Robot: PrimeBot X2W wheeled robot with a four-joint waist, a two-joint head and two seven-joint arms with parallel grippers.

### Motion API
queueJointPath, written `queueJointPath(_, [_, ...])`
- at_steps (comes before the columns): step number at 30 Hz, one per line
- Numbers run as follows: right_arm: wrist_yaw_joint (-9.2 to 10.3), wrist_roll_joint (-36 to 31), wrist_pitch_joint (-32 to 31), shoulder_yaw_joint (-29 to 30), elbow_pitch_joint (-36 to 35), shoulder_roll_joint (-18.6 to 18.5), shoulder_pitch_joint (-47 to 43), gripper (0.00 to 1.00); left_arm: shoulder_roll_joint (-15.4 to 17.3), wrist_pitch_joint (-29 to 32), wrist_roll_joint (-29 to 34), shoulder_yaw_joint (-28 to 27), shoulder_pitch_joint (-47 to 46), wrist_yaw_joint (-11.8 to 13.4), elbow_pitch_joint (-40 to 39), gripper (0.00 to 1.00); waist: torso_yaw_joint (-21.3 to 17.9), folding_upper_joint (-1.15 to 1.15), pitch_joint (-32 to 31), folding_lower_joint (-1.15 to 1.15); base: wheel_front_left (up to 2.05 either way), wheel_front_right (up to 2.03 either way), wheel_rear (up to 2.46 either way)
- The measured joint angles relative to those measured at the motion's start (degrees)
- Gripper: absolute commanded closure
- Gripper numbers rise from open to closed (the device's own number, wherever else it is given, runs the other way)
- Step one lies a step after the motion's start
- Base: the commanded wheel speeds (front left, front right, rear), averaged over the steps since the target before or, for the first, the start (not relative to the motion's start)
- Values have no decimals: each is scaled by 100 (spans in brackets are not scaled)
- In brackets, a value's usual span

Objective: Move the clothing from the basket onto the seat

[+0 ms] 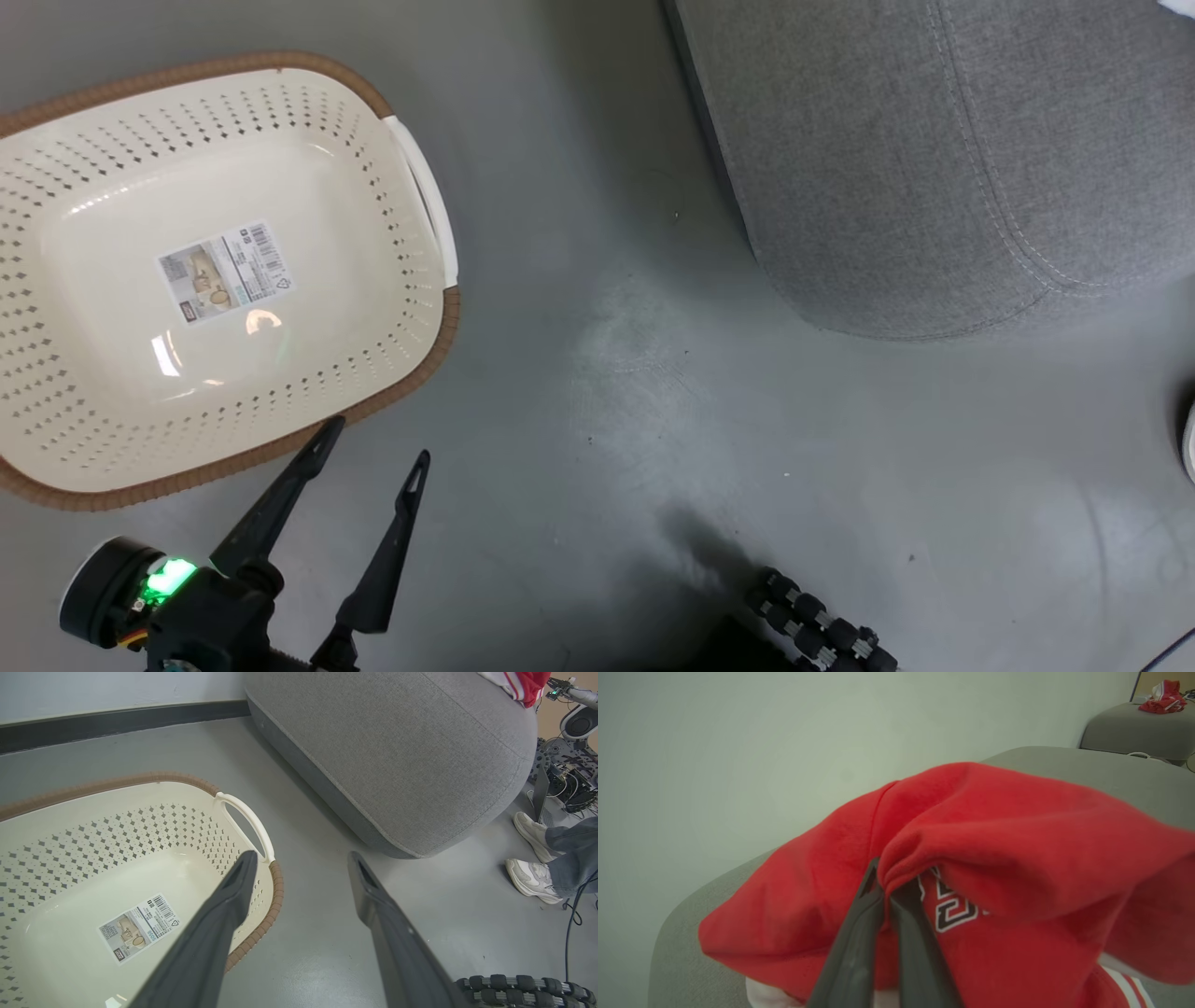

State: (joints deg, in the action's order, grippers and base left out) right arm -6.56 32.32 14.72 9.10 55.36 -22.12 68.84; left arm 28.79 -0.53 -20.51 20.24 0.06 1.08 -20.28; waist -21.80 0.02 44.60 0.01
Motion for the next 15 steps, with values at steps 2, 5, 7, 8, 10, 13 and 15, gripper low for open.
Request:
queueJointPath(2, [-2,-24,0,-86,63,182,19,84,-7,-1,0,-43,-7,43,-2,0,-52,0,70,0,0,0,0])
queueJointPath(5, [-27,-54,0,-153,124,321,58,24,-31,-7,-1,-90,-41,78,2,0,-138,0,90,0,0,0,0])
queueJointPath(7, [-33,-60,0,-177,127,303,57,0,-67,-11,-1,-113,-81,101,8,0,-168,0,51,0,0,0,0])
queueJointPath(8, [-33,-66,0,-191,127,301,57,0,-89,-18,-1,-119,-93,102,8,0,-178,0,23,-1,0,0,0])
queueJointPath(10, [-34,-116,0,-234,127,301,51,0,-152,-45,-8,-115,-108,112,33,0,-198,-1,-40,-1,0,0,0])
queueJointPath(13, [-51,-181,0,-293,107,304,-31,0,-267,-78,-25,-90,-144,144,137,0,-226,-1,-156,-1,0,0,0])
queueJointPath(15, [-51,-243,0,-353,49,302,-177,0,-361,-122,-65,-71,-220,144,213,0,-244,-1,-250,-1,0,0,0])
